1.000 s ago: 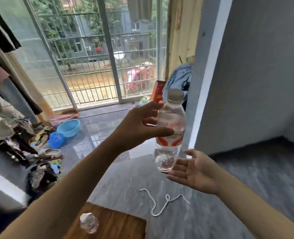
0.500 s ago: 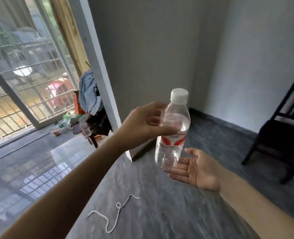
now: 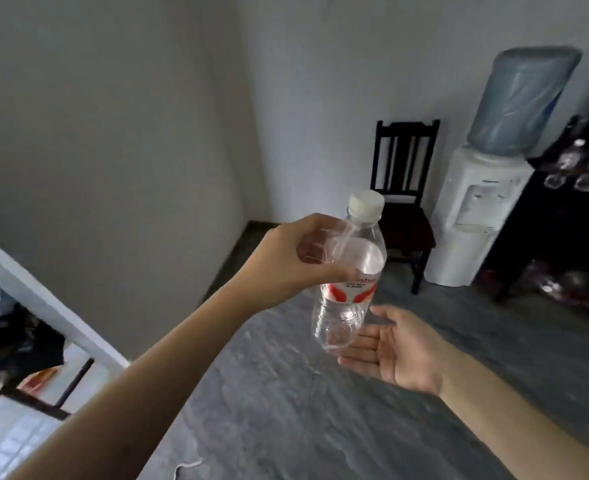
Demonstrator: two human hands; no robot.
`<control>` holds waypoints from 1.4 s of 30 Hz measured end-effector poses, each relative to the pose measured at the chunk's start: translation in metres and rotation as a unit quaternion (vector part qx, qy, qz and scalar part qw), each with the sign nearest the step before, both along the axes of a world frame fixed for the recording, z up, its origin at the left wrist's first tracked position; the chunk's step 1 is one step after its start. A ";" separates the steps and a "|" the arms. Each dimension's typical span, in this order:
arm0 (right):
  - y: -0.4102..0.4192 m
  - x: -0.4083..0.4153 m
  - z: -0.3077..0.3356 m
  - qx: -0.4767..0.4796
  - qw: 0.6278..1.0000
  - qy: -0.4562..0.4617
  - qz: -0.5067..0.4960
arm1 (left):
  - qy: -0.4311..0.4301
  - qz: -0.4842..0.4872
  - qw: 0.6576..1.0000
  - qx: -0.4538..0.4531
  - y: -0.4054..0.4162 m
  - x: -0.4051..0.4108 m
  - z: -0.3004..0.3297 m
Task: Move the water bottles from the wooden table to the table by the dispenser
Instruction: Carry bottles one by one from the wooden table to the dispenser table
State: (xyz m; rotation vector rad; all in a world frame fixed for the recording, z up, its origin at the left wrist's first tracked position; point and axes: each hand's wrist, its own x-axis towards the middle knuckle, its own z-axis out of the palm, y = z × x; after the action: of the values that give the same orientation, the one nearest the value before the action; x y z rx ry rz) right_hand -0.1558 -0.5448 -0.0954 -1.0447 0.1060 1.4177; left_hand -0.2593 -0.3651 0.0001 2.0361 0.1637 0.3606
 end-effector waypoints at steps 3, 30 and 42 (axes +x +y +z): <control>-0.015 0.015 0.004 -0.002 0.999 -0.006 -0.041 | 0.003 -0.048 0.999 -0.005 -0.003 0.032 -0.001; -0.109 0.107 -0.018 -0.028 0.958 -0.009 -0.287 | -0.004 -0.313 0.950 -0.009 -0.077 0.237 -0.024; -0.230 0.233 -0.011 -0.033 0.944 -0.007 -0.327 | 0.001 -0.339 0.941 -0.027 -0.195 0.376 -0.019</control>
State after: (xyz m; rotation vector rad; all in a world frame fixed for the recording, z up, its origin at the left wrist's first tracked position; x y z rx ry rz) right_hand 0.0773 -0.7746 -0.1064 -0.9521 0.4504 0.8045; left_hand 0.1162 -0.5602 -0.0193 1.9024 -0.5147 -0.0809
